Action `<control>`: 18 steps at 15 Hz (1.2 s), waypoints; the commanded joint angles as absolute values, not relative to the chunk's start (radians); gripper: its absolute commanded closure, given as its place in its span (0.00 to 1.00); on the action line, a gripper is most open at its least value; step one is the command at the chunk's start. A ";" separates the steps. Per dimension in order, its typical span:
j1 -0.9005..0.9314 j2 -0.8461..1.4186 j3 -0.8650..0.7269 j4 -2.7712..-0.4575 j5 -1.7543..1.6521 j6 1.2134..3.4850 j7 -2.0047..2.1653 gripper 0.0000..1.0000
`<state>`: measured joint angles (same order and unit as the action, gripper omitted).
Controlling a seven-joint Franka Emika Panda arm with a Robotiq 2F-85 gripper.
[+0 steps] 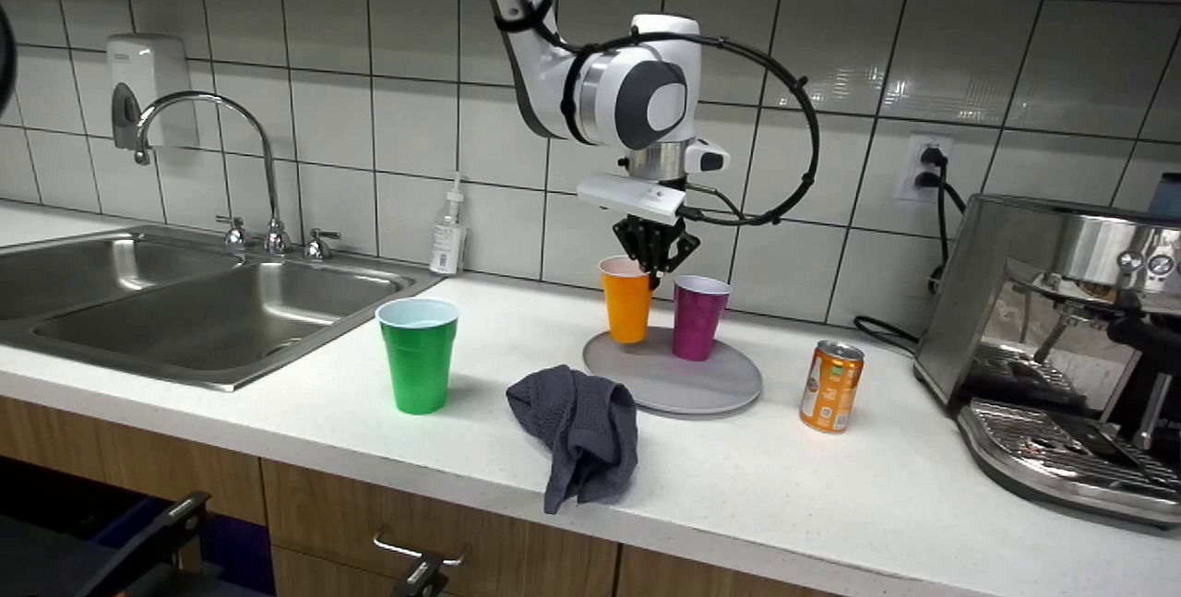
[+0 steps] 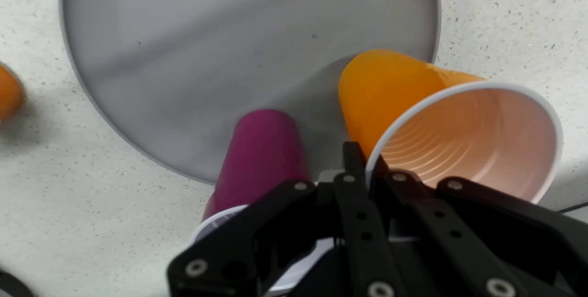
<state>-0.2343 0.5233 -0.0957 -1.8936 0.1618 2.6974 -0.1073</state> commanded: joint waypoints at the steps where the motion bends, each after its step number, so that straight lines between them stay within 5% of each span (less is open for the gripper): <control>1: -0.227 0.557 -0.115 -1.840 0.131 2.662 -0.058 0.99; 11: -0.229 0.588 -0.123 -1.814 0.125 2.649 -0.051 0.99; 13: -0.229 0.587 -0.123 -1.814 0.126 2.647 -0.051 0.69; 18: -0.231 0.582 -0.120 -1.817 0.128 2.646 -0.054 0.34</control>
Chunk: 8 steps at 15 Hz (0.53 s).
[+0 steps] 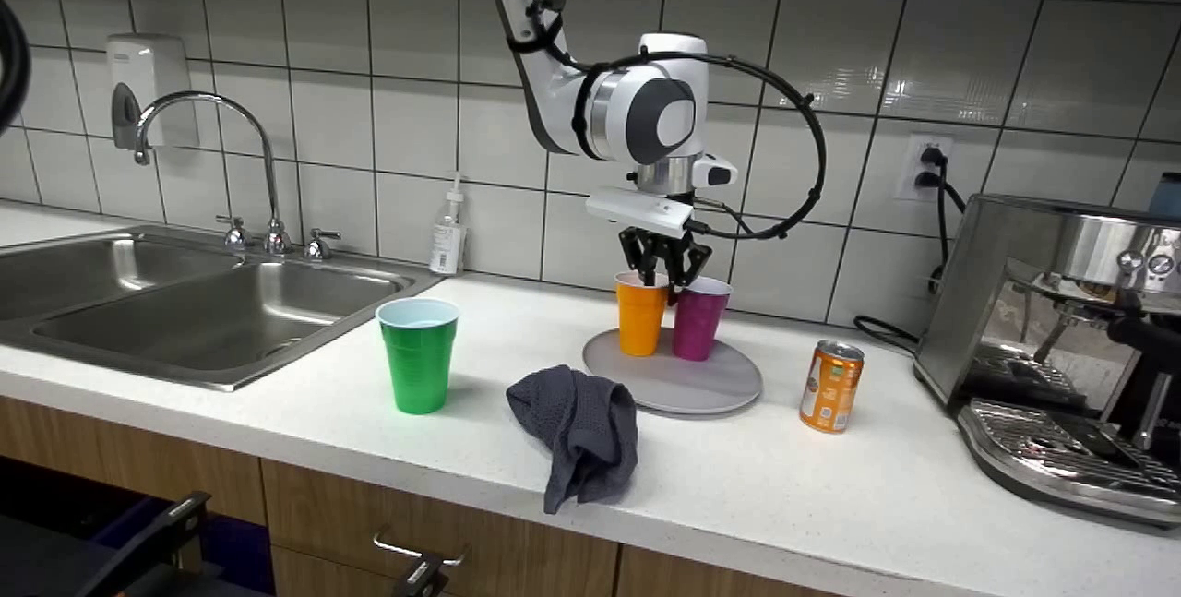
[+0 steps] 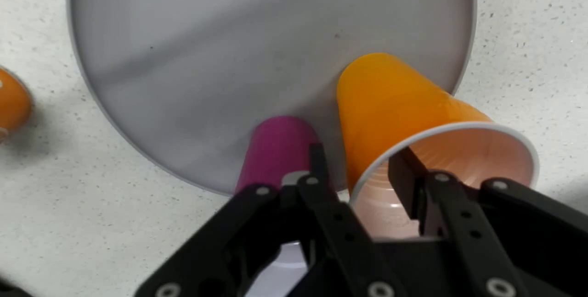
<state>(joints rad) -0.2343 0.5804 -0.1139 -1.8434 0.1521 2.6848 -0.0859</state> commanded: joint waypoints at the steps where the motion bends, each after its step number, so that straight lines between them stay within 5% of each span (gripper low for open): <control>1: -0.233 0.579 -0.118 -1.820 0.130 2.647 -0.057 0.26; 4: -0.239 0.568 -0.110 -1.829 0.137 2.649 -0.066 0.02; 8: -0.245 0.551 -0.103 -1.847 0.143 2.648 -0.078 0.00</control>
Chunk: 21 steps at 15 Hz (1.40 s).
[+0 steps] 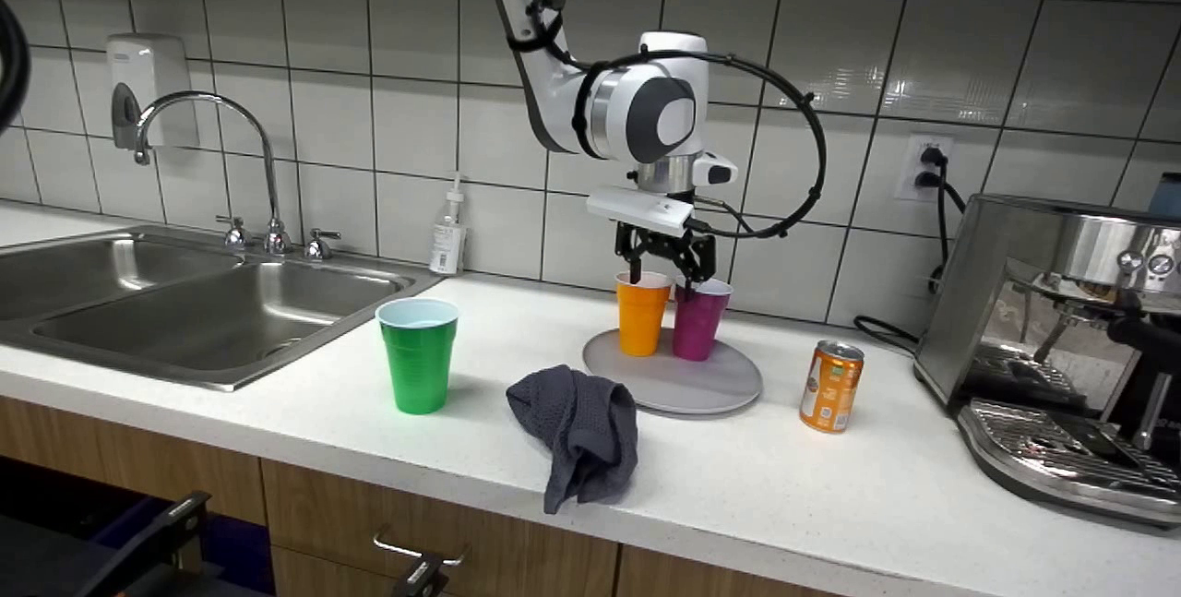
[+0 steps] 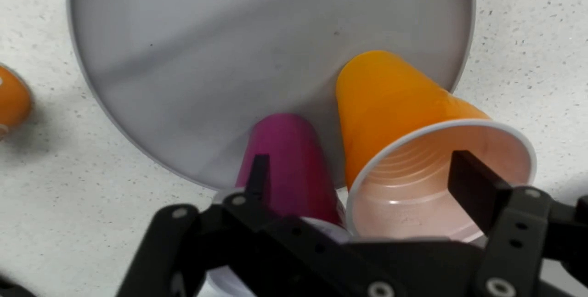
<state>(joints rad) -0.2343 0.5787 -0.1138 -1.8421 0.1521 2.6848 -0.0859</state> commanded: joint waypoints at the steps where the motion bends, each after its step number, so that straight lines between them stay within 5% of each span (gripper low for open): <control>1: -0.247 0.547 -0.102 -1.853 0.145 2.650 -0.080 0.00; 21: -0.281 0.362 -0.045 -2.026 0.198 2.672 -0.183 0.00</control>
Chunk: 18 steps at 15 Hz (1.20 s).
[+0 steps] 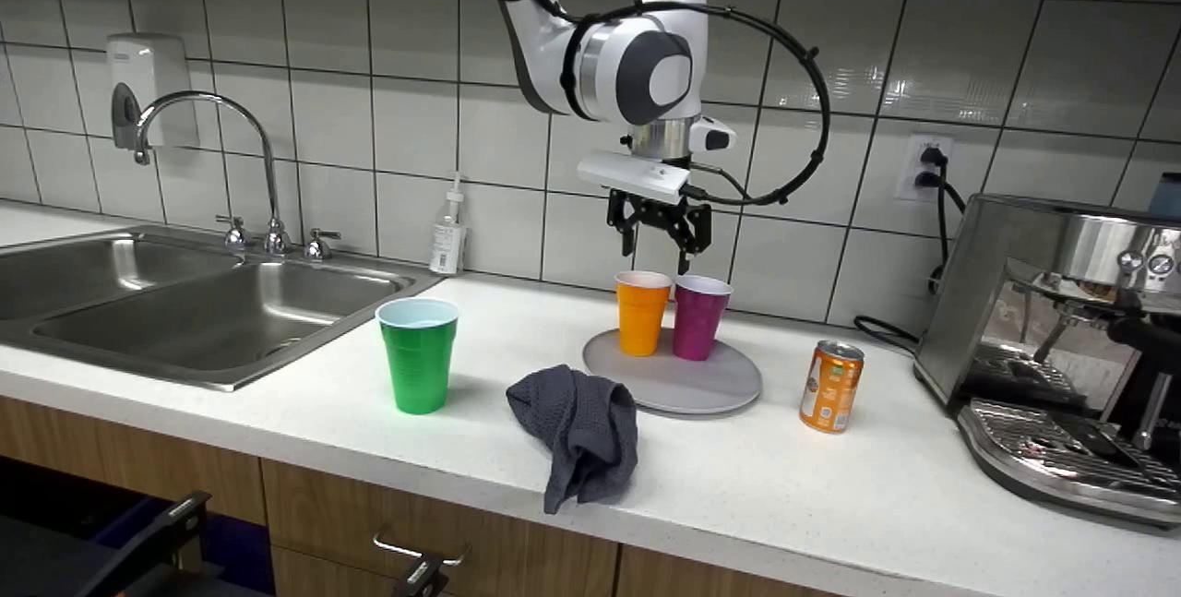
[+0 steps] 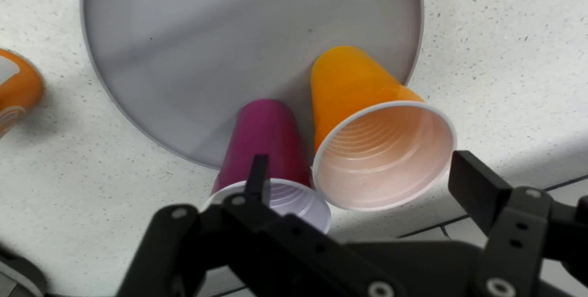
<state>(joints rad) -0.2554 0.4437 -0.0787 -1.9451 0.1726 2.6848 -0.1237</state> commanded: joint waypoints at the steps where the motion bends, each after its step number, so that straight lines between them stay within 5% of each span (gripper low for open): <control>1: -0.280 0.343 -0.040 -2.050 0.201 2.671 -0.198 0.00; 18: -0.194 0.016 -0.051 -2.456 0.218 2.674 -0.320 0.00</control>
